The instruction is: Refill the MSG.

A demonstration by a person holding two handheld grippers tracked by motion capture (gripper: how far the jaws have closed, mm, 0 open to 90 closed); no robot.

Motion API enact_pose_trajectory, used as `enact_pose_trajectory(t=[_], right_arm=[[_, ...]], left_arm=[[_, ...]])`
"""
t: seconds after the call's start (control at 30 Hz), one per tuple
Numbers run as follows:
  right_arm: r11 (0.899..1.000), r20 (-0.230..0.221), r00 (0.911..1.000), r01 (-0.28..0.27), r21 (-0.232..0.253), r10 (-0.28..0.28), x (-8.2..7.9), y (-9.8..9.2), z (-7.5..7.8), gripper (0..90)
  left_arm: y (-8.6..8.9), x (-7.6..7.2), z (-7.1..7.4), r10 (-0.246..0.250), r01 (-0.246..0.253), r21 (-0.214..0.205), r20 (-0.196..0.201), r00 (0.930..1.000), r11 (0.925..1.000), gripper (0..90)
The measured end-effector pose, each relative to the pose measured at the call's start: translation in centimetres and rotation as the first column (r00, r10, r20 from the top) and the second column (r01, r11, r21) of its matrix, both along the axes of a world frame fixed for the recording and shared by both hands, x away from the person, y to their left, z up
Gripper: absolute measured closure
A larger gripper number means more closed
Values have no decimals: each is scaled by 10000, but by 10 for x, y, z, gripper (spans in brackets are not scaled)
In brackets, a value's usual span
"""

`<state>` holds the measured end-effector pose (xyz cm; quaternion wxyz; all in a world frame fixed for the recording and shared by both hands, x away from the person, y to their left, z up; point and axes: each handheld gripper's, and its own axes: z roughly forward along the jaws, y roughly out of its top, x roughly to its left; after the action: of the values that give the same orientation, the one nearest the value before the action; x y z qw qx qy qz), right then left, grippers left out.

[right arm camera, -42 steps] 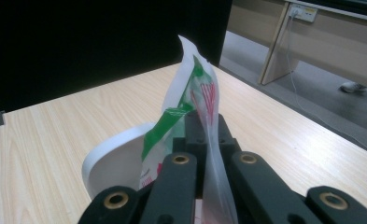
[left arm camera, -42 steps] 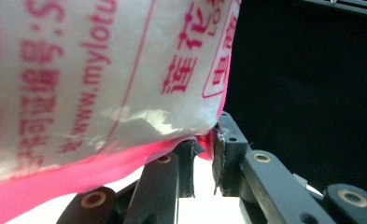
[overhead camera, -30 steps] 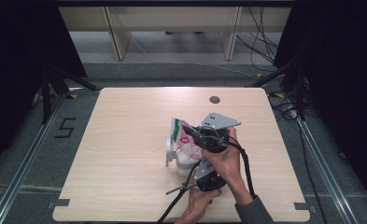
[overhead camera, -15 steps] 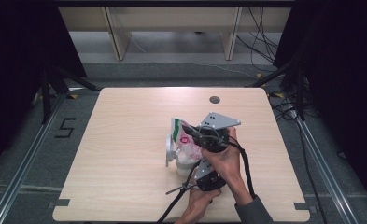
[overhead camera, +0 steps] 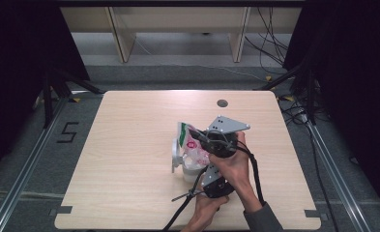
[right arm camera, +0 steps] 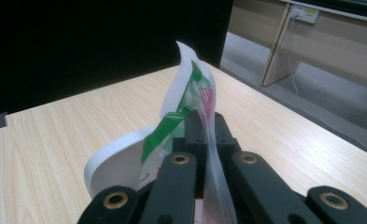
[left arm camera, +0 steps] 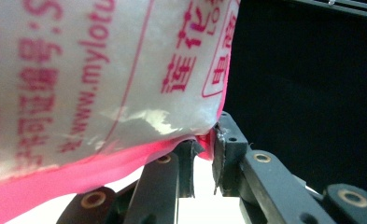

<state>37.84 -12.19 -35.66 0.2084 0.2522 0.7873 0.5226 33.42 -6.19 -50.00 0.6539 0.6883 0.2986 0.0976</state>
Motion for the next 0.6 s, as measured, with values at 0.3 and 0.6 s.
enact_pose_trajectory(t=[0.3,0.6], right_arm=[[10000,-169,9999,4,5,-4,-1,0,0,900],[10000,-147,9999,84,-29,-85,-2,0,1,900]], left_arm=[[0,0,0,20,-20,47,-6,10000,10000,799],[0,0,1,13,-13,42,13,10000,10000,799]])
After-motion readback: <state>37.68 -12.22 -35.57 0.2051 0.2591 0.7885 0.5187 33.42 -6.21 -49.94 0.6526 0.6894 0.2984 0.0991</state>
